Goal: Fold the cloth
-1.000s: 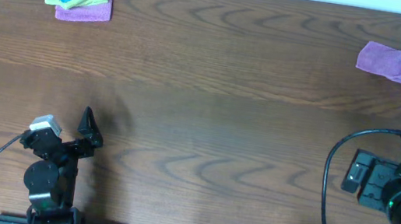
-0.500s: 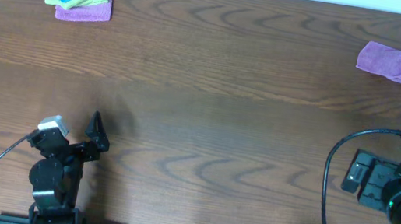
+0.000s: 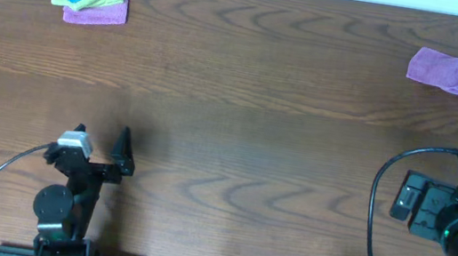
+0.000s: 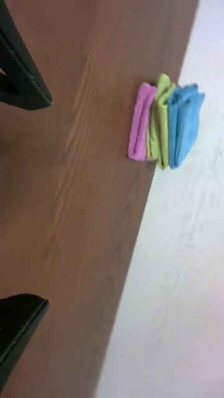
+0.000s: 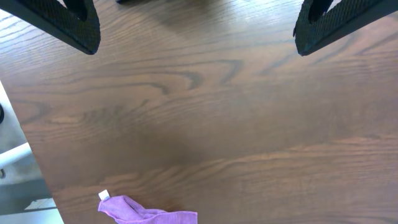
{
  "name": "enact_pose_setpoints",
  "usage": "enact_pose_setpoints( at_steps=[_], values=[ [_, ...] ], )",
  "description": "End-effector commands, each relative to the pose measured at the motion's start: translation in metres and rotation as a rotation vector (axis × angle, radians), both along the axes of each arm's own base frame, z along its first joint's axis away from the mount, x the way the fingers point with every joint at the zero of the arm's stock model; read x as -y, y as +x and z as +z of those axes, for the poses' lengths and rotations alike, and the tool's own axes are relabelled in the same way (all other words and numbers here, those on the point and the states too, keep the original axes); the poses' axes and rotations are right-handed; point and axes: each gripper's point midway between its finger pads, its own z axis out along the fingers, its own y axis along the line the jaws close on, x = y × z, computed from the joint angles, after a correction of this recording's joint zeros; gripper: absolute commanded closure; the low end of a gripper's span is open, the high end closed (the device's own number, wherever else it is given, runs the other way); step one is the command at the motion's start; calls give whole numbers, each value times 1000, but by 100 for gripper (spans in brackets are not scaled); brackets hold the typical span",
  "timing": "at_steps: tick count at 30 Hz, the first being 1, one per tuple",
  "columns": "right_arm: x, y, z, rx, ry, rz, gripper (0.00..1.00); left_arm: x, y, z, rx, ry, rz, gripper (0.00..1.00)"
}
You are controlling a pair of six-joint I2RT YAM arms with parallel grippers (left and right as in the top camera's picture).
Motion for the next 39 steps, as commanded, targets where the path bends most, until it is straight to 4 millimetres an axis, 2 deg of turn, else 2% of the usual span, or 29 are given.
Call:
enact_pose_setpoints(
  at_steps=[1,7,14,22,28,39],
  values=[
    [1,0,4,18,1,-13,1,7,-1,-2,4,165,-49,4],
    [1,0,4,18,1,-13,1,8,-5,-26,-84,241,-75,5],
    [1,0,4,18,1,-13,1,10,-11,-45,-157,267,-94,5],
    [1,0,4,18,1,-13,1,8,-11,-39,-133,277,-75,5],
    [1,0,4,18,1,-13,1,9,-11,-22,-57,288,-65,5],
    [1,0,4,17,1,-13,1,9,-12,-7,8,294,-52,5]
  ],
)
